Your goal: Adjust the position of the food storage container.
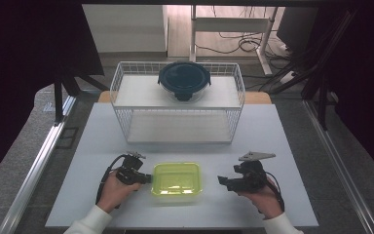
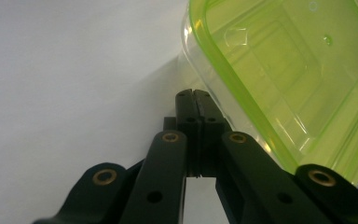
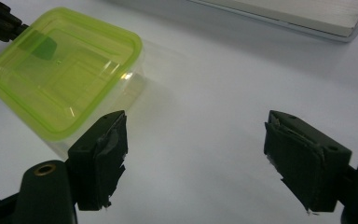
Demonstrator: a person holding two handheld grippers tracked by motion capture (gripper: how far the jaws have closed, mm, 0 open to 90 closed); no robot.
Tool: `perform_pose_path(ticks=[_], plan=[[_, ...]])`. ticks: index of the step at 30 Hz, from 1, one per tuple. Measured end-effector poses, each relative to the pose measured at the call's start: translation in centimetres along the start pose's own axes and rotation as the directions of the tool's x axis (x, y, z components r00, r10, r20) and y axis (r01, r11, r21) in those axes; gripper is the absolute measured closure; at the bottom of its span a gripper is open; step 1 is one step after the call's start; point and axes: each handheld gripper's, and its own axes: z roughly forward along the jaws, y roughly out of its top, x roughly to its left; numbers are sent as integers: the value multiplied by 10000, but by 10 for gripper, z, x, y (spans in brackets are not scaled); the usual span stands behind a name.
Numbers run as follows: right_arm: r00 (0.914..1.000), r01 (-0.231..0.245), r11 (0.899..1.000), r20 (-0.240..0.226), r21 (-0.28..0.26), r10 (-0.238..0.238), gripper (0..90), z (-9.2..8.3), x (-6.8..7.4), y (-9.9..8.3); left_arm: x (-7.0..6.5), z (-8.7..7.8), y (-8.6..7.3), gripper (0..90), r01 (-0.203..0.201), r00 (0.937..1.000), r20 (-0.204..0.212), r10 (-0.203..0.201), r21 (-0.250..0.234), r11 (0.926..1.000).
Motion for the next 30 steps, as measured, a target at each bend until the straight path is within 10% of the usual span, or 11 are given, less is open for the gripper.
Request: perform_pose_path(ticks=[14, 23, 27, 30], plan=[[9999, -30, 10000, -114, -35, 29, 211, -1, 2, 0, -6, 9, 3, 900, 7, 9996, 267, -1, -192, 9998], [9999, -77, 9998, -106, -170, 75, 212, -3, 0, 0, 1, -20, -3, 900, 267, 9989, -362, -304, -982, 9948], [9997, -172, 9997, -196, -193, 168, 212, -2, 0, 1, 1, -45, -3, 883, 103, 9977, -637, -224, -1840, 9829], [9995, -164, 9996, -270, -224, 158, 212, -1, 1, 2, -2, -60, -5, 695, 36, 9957, -881, -270, -2555, 9668]])
